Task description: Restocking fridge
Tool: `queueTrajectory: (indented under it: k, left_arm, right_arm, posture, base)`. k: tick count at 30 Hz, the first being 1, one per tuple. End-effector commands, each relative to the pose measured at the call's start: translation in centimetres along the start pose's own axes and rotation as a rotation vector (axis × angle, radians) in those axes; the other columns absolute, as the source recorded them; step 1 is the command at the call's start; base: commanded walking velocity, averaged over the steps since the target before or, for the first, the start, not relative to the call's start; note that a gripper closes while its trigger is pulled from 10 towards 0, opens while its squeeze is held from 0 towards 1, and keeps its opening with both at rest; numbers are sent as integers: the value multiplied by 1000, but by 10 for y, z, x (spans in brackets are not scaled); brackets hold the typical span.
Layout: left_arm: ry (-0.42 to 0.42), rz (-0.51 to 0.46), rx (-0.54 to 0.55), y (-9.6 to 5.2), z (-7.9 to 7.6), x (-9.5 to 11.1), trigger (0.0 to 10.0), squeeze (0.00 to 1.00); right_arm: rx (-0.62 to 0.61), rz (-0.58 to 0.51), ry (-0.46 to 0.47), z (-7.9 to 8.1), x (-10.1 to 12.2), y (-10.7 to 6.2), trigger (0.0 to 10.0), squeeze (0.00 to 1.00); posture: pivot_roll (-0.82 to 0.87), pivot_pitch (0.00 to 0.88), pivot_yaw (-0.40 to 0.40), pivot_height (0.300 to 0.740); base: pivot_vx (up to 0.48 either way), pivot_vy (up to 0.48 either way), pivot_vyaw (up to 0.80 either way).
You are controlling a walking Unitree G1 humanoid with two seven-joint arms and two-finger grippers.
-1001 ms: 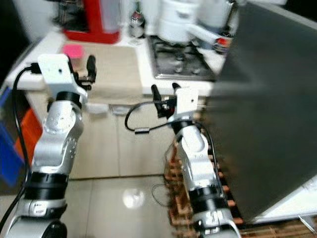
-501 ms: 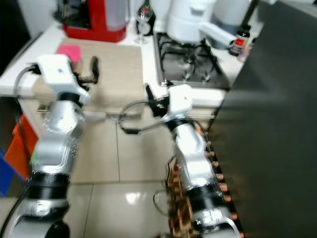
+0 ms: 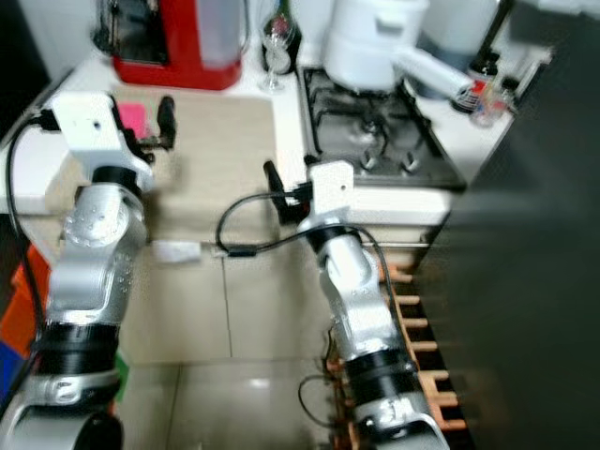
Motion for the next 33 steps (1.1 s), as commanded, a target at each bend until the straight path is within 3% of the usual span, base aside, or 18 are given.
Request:
queueTrajectory:
  k: [1, 5, 12, 16, 18, 23, 26, 27, 28, 29, 30, 31, 32, 33]
  left_arm:
    - [6, 29, 36, 0, 9, -5, 10000, 0]
    - [-3, 48, 43, 0, 10, -8, 10000, 0]
    - [14, 96, -54, 14, -1, -11, 10000, 0]
    - [27, 116, -65, 21, 0, -11, 10000, 0]
    - [53, 113, -68, 34, 3, -8, 10000, 0]
    - [49, 112, -63, 34, 8, -6, 10000, 0]
    - [32, 76, -34, 6, 22, 3, 10000, 0]
    - [63, 35, -65, -27, 26, 10, 10000, 0]
    - [63, 35, -65, -27, 26, 10, 10000, 0]
    - [74, 20, -86, -44, 27, 12, 10000, 0]
    - [98, -23, -103, -73, 33, 17, 10000, 0]
    - [98, -23, -103, -73, 33, 17, 10000, 0]
    - [147, -36, -87, -92, 39, 17, 10000, 0]
    - [147, -34, -77, -96, 39, 17, 10000, 0]
  right_arm:
    - [37, -14, -8, 11, 4, 4, 10000, 0]
    - [21, -6, 4, 8, 4, 3, 10000, 0]
    - [19, -7, 14, 8, 4, 1, 10000, 0]
    - [21, -5, 15, 9, 4, 0, 10000, 0]
    - [22, 1, 15, 10, 2, -4, 10000, 0]
    - [11, -4, -4, 8, 5, -8, 10000, 0]
    - [-45, -84, -67, 3, 32, -18, 10000, 0]
    - [-69, -146, -112, 1, 55, -33, 10000, 0]
    - [-69, -146, -112, 1, 55, -33, 10000, 0]
    - [-78, -162, -129, 0, 61, -43, 10000, 0]
    - [-119, -173, -157, -6, 66, -64, 10000, 0]
    - [-119, -173, -157, -6, 66, -64, 10000, 0]
    - [-191, -205, -160, -17, 71, -83, 10000, 0]
    - [-215, -219, -163, -22, 73, -90, 10000, 0]
  posture:
    - [5, 0, -58, 740]
    - [4, 0, -65, 740]
    - [-2, 0, -67, 740]
    - [-4, 0, -69, 740]
    - [-17, 8, -67, 740]
    - [-33, 6, -44, 740]
    - [-34, 11, -33, 740]
    - [-26, 12, -34, 740]
    - [-26, 12, -34, 740]
    - [-17, 13, -34, 740]
    - [-13, 13, -38, 740]
    - [-13, 13, -38, 740]
    - [-3, 10, -51, 740]
    - [0, 7, -56, 740]
  base:
    - [0, 0, 756]
    - [0, 0, 375]
    - [0, 0, 0]
    - [0, 0, 0]
    - [0, 0, 0]
    - [0, 0, 0]
    - [0, 0, 0]
    - [0, 0, 0]
    - [0, 0, 0]
    - [0, 0, 0]
    - [0, 0, 0]
    - [0, 0, 0]
    - [0, 0, 0]
    - [0, 0, 0]
Point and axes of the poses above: a point about 5 cm out from each wrist's last joint towards the gripper, its own y axis pointing out of the wrist towards the gripper, its own x axis along the axis of the wrist's last joint, z = x × y, the point moved 4 cm from there along y, pointing out of the wrist towards the gripper, and after that the axes turned 11 degrees about y, right-handed, at the moved point
